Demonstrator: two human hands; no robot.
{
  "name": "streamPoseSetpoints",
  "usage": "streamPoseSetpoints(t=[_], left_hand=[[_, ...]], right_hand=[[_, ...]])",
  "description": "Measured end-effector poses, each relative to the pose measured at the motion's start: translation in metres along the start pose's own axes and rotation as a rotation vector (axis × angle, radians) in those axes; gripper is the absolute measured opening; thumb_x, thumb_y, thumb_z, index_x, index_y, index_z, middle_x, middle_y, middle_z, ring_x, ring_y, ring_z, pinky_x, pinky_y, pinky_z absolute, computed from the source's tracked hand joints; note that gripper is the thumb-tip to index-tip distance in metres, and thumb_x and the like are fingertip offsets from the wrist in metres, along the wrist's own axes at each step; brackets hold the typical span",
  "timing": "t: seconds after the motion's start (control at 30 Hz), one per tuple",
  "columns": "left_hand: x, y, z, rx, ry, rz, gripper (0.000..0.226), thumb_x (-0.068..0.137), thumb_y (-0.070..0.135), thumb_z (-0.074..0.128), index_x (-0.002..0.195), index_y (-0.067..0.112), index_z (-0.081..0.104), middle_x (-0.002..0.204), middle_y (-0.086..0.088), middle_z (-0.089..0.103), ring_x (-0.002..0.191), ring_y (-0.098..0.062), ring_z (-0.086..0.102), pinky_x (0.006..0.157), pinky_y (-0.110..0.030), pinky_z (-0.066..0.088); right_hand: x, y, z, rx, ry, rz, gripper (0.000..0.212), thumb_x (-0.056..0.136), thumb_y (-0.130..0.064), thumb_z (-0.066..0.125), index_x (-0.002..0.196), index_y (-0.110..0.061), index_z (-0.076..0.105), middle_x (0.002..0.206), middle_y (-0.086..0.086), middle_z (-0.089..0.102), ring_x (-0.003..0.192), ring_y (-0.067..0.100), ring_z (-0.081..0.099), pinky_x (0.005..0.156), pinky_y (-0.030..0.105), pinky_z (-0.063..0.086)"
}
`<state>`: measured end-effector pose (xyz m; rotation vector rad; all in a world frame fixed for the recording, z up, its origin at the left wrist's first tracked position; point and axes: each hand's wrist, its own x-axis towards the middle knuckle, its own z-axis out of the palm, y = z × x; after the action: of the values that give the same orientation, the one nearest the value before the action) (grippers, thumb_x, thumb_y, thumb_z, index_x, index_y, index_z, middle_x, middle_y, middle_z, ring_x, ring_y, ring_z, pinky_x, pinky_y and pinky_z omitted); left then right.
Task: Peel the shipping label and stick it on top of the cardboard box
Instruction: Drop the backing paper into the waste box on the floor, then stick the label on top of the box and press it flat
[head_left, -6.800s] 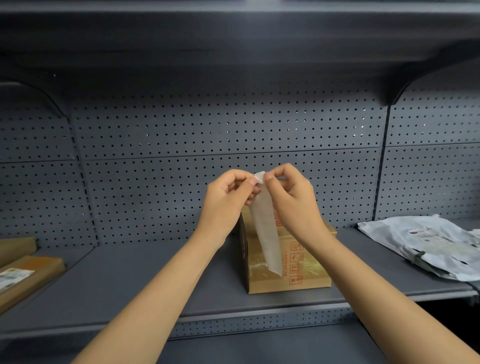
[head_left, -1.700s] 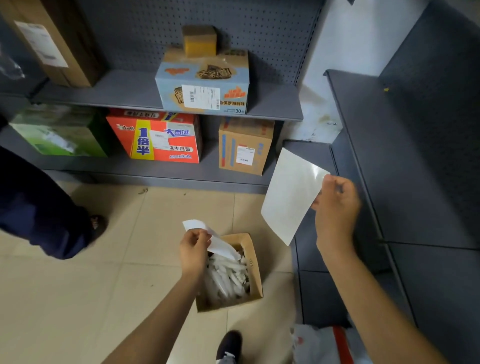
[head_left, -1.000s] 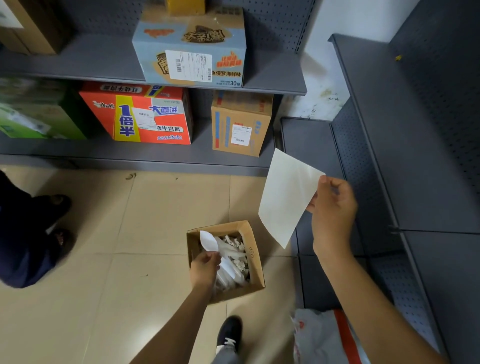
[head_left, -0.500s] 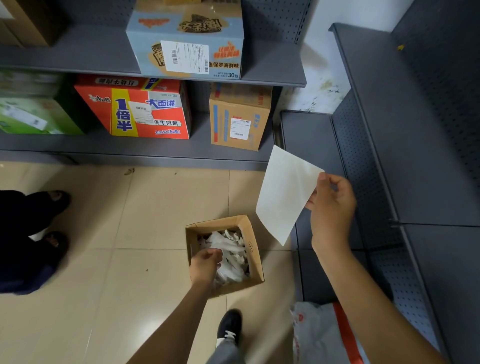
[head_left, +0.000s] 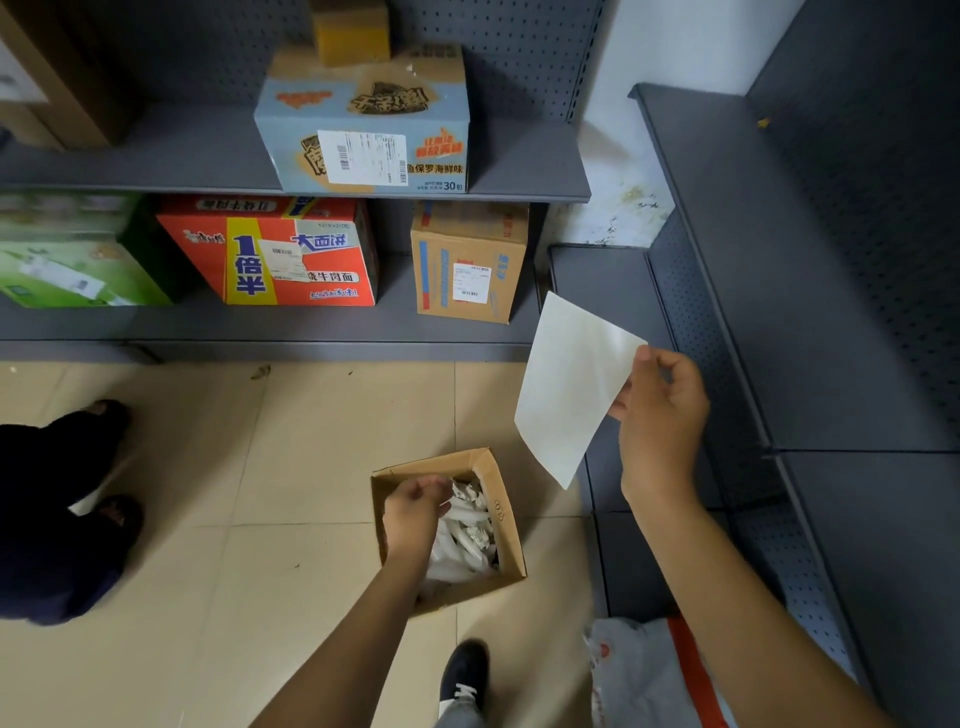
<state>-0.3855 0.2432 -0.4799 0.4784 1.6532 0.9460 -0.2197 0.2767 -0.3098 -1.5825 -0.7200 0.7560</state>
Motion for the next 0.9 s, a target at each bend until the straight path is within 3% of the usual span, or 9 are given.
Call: streamPoseSetpoints(t=[0.2,0.47,0.53,0.63,0.7,0.8,0.9], left_hand=[[-0.046,0.081,0.023,-0.143,-0.112,0.239,0.021,0.087,0.003,0.048,0.077,0.014,0.062,0.083,-0.006,0.065,0.083,-0.022,0.063,0.069,-0.02,0.055],[-0.146,0.193,0.055,-0.274,-0.298,0.625,0.02,0.086,0.004,0.052,0.078,0.02,0.062,0.081,0.005,0.064,0.074,-0.008,0.06,0.06,-0.016,0.05],[-0.169,0.216,0.061,-0.267,-0.359,0.708,0.02,0.086,0.004,0.053,0.08,0.02,0.063,0.084,0.006,0.064,0.076,-0.004,0.061,0.062,-0.014,0.05],[-0.193,0.244,0.071,-0.214,-0.424,0.832,0.019,0.085,0.001,0.053,0.085,0.017,0.063,0.087,0.005,0.065,0.08,-0.001,0.061,0.075,-0.024,0.052],[-0.206,0.26,0.078,-0.186,-0.451,0.895,0.018,0.084,0.002,0.054,0.086,0.017,0.063,0.089,0.005,0.065,0.083,0.0,0.06,0.08,-0.025,0.05],[-0.227,0.281,0.091,-0.13,-0.509,0.985,0.018,0.081,0.01,0.058,0.083,0.027,0.061,0.091,0.008,0.064,0.082,0.004,0.057,0.075,-0.011,0.046],[-0.245,0.299,0.106,-0.004,-0.532,1.087,0.02,0.074,0.023,0.057,0.086,0.039,0.057,0.096,0.013,0.061,0.09,0.001,0.057,0.08,-0.014,0.045]], right_hand=[[-0.002,-0.036,-0.01,0.075,0.027,-0.051,0.019,0.093,-0.022,0.043,0.075,-0.028,0.048,0.086,0.001,0.061,0.082,0.022,0.061,0.063,0.029,0.05],[-0.006,-0.102,-0.031,0.222,0.051,-0.089,0.021,0.093,-0.021,0.043,0.073,-0.026,0.048,0.084,0.0,0.061,0.077,0.018,0.061,0.061,0.029,0.049],[-0.004,-0.12,-0.035,0.241,0.075,-0.105,0.02,0.093,-0.022,0.044,0.074,-0.028,0.048,0.09,0.006,0.063,0.083,0.024,0.063,0.066,0.033,0.052],[0.0,-0.15,-0.039,0.278,0.115,-0.153,0.02,0.091,-0.02,0.045,0.073,-0.027,0.05,0.095,0.015,0.065,0.087,0.03,0.063,0.076,0.045,0.052],[0.002,-0.171,-0.044,0.325,0.116,-0.184,0.02,0.092,-0.018,0.045,0.073,-0.024,0.05,0.088,0.012,0.065,0.082,0.028,0.062,0.072,0.042,0.051],[0.002,-0.201,-0.054,0.387,0.123,-0.232,0.02,0.093,-0.015,0.043,0.075,-0.022,0.049,0.079,0.005,0.063,0.074,0.021,0.061,0.064,0.032,0.05],[0.002,-0.227,-0.066,0.417,0.167,-0.277,0.019,0.093,-0.015,0.043,0.076,-0.022,0.05,0.079,0.005,0.063,0.078,0.025,0.062,0.069,0.04,0.052]])
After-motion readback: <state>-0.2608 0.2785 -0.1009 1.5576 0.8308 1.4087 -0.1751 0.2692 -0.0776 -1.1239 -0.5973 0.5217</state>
